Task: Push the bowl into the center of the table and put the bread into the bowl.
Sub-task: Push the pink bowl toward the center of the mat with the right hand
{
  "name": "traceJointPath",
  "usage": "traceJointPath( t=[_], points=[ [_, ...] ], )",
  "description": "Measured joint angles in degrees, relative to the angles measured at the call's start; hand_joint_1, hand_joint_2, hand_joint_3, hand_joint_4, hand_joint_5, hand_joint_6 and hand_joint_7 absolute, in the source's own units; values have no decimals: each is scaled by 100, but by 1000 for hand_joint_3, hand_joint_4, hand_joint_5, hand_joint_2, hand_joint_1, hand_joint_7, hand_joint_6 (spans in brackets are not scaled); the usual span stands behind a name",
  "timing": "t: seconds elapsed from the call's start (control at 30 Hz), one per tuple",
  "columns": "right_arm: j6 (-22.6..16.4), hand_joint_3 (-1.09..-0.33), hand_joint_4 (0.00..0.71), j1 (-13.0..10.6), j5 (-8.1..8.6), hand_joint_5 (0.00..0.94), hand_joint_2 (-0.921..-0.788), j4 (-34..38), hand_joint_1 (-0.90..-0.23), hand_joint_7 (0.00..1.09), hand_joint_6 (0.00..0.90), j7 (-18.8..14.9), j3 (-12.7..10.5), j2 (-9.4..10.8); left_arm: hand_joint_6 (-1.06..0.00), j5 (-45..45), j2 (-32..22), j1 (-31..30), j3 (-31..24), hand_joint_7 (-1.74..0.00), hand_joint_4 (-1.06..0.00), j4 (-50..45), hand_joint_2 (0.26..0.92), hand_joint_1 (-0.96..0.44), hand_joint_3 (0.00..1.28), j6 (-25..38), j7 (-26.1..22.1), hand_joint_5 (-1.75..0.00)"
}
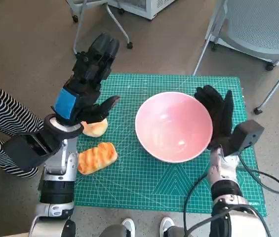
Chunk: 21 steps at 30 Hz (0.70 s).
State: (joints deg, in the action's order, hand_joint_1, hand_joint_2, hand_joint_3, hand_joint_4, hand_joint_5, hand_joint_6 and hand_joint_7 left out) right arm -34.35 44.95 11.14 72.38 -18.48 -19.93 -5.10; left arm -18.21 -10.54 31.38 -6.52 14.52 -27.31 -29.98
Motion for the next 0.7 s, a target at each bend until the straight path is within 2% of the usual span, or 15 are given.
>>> traceJointPath(
  t=[0.4,0.57,0.7],
  points=[
    [52,-765,105,143,65,1,-921,-54,-595,448,-1,-102,-95,-19,1,29,20,0,16,-205,-5,2,921,-502,387,-35,67,-1],
    [-7,-744,99,170,117,1,-921,-150,-601,461,-1,-160,-159,-139,1,44,51,-1,53,-206,-5,0,921,-501,388,-35,104,0],
    [-259,-717,103,174,98,4,-921,-311,-619,479,-1,-147,-149,-266,1,43,53,-1,62,-208,-4,0,921,-501,388,-36,104,0]
  ],
)
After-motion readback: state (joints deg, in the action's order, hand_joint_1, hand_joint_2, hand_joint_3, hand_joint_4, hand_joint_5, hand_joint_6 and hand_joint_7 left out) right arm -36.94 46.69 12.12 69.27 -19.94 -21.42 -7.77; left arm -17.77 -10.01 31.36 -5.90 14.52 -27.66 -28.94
